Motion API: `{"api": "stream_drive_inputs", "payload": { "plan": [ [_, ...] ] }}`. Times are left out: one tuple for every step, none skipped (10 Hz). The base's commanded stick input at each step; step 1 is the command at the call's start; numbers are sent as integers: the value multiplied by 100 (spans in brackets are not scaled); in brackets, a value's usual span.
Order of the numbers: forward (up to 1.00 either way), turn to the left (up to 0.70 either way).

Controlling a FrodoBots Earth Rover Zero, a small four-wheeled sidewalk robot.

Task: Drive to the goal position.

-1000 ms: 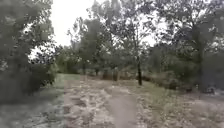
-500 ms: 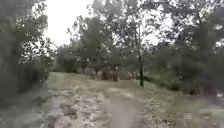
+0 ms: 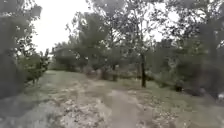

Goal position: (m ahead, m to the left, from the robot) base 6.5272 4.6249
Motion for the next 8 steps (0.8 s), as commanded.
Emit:
{"api": "stream_drive_inputs", "payload": {
  "plan": [
    [70, 35],
    [70, 35],
    [70, 35],
    [70, 35],
    [70, 35],
    [70, 35],
    [70, 35],
    [70, 31]
  ]
}}
